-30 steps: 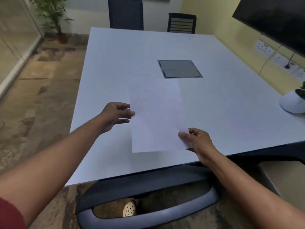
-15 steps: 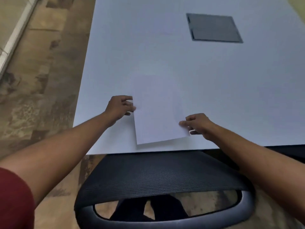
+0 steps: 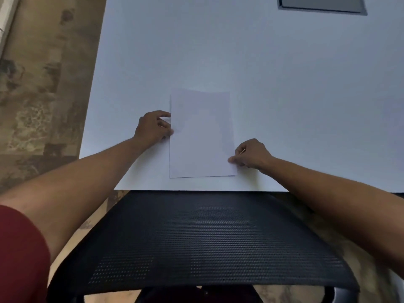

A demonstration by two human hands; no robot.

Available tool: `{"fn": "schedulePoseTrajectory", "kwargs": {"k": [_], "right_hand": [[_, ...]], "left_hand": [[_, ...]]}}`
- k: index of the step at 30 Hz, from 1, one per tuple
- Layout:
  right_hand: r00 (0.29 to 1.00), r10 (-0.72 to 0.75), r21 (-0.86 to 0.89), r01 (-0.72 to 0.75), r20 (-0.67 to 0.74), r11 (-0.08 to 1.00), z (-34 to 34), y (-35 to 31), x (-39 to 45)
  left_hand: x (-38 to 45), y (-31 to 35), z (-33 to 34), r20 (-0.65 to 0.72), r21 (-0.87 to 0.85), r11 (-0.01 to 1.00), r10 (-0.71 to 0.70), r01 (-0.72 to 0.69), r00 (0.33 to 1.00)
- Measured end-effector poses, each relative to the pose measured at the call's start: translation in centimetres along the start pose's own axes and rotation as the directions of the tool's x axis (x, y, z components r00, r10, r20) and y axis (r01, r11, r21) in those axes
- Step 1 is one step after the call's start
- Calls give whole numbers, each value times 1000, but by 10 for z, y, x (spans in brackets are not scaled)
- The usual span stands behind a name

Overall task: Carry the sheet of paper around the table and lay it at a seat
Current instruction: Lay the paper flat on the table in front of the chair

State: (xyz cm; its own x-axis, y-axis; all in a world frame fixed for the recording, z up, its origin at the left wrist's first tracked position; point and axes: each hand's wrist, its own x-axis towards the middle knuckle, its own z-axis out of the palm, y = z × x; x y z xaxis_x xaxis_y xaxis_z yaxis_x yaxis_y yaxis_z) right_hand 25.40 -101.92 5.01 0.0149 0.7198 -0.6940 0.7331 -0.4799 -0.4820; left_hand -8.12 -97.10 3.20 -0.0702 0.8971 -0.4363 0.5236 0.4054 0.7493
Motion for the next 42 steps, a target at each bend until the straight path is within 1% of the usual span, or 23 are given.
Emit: {"fn": "schedulePoseTrajectory", "kwargs": {"k": [2,8,13,15,17,19,20,21,22,23,24,26,27,34,37,40,42], "right_hand": [[1000,-21,-64,20,-23,998,1,1,3],[996,-65,-132,56,-67,990,10,10,11],[995,-94,-172,88,-30,981,9,12,16],[993,-115,-160,110,-23,981,6,15,17],[980,-180,-141,168,-79,976,3,17,15],[931,-327,-207,292,-160,934,1,22,15],[892,-422,-277,370,-161,887,0,26,15],[855,-505,-353,439,-119,826,0,30,15],[832,-552,-423,483,-51,767,0,35,16],[822,-569,-476,506,13,719,-1,39,18],[816,-576,-519,514,50,683,-1,42,19],[797,-599,-594,519,77,614,1,44,21],[790,-608,-615,517,77,595,2,45,23],[799,-599,-619,495,50,610,12,36,23],[819,-572,-600,485,55,636,13,27,25],[832,-551,-591,474,60,652,11,23,26],[827,-558,-583,484,61,653,9,24,25]], "left_hand": [[0,-4,3,-7,29,1000,-7,7,1000],[3,-7,12,-68,51,999,17,-13,998],[6,-13,14,-87,129,986,122,-110,989],[5,-15,13,-78,221,957,207,-186,975],[0,-18,9,-27,375,880,325,-292,945],[-5,-26,2,81,505,743,467,-440,880],[-6,-32,-1,143,557,657,527,-508,838],[-6,-39,-4,204,597,575,566,-560,799],[-6,-46,-6,263,623,507,581,-596,770],[-7,-50,-6,325,639,467,557,-611,765],[-8,-53,-6,382,656,446,499,-609,778],[-11,-57,-5,446,686,435,382,-583,810],[-11,-59,-4,457,690,438,354,-576,816],[-1,-62,-18,483,693,427,323,-580,814],[2,-63,-24,501,687,431,303,-586,811],[1,-63,-23,529,695,398,281,-599,801],[0,-64,-21,528,706,380,278,-597,802]]}}
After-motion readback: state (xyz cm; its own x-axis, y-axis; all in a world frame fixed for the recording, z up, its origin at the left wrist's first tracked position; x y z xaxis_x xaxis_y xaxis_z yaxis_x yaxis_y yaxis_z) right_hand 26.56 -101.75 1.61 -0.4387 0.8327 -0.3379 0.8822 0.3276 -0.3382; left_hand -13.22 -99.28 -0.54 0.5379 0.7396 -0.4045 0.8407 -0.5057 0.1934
